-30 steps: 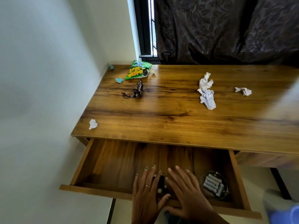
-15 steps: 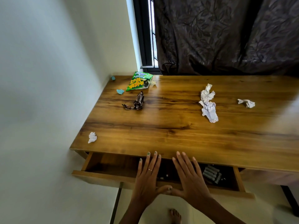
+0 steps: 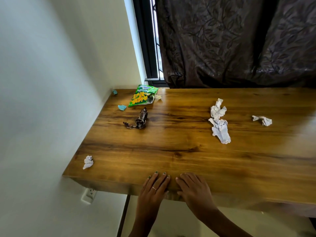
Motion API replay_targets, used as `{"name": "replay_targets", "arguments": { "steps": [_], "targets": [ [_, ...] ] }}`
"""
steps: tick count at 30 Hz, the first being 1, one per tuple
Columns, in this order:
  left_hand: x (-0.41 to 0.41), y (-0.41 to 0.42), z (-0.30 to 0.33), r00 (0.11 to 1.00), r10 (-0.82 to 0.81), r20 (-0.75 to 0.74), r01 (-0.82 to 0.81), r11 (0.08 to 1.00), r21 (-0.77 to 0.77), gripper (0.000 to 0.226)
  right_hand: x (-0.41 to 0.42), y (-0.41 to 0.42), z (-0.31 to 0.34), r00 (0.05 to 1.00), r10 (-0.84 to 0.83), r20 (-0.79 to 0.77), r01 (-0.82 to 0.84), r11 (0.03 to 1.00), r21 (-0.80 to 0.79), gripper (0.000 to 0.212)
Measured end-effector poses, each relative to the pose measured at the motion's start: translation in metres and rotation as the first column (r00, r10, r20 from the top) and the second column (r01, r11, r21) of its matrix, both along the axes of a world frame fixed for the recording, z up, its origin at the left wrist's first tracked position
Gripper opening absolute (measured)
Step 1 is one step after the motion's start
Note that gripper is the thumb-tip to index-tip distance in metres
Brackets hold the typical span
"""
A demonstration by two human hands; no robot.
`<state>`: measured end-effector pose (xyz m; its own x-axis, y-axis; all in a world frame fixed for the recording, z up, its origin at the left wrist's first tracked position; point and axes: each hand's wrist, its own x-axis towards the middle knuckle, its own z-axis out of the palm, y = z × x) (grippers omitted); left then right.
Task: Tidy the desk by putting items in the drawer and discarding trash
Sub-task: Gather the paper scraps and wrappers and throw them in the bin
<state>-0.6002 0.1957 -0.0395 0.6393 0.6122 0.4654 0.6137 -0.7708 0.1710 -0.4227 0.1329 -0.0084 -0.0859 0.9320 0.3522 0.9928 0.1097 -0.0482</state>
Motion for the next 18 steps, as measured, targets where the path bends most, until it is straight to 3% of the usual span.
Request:
{"name": "replay_targets", "arguments": {
  "steps": [3,7,10,14,18],
  "targets": [
    [0.002,-0.001,-0.003,1.000,0.019,0.015,-0.019,1.000,0.005,0.044,0.002,0.001,0.001,0.998,0.032,-0.046,-0.033,0.999,-0.038,0.045],
    [0.005,-0.010,0.000,0.998,0.056,0.042,-0.052,0.993,-0.102,0.045,0.007,0.006,0.008,0.986,0.070,-0.154,-0.087,0.991,-0.103,0.047],
    [0.006,-0.015,0.006,0.995,0.078,0.069,-0.064,0.979,-0.192,0.050,0.010,0.012,0.022,0.967,0.026,-0.254,-0.082,0.974,-0.213,0.033],
    [0.007,-0.003,0.013,0.994,0.105,0.036,-0.091,0.957,-0.275,0.046,0.013,0.031,0.026,0.878,-0.010,-0.478,-0.139,0.951,-0.275,0.039],
    [0.005,0.028,0.019,0.977,0.213,-0.024,-0.208,0.918,-0.336,0.046,0.011,0.060,0.029,0.830,-0.076,-0.552,-0.116,0.945,-0.305,0.041]
  ]
}}
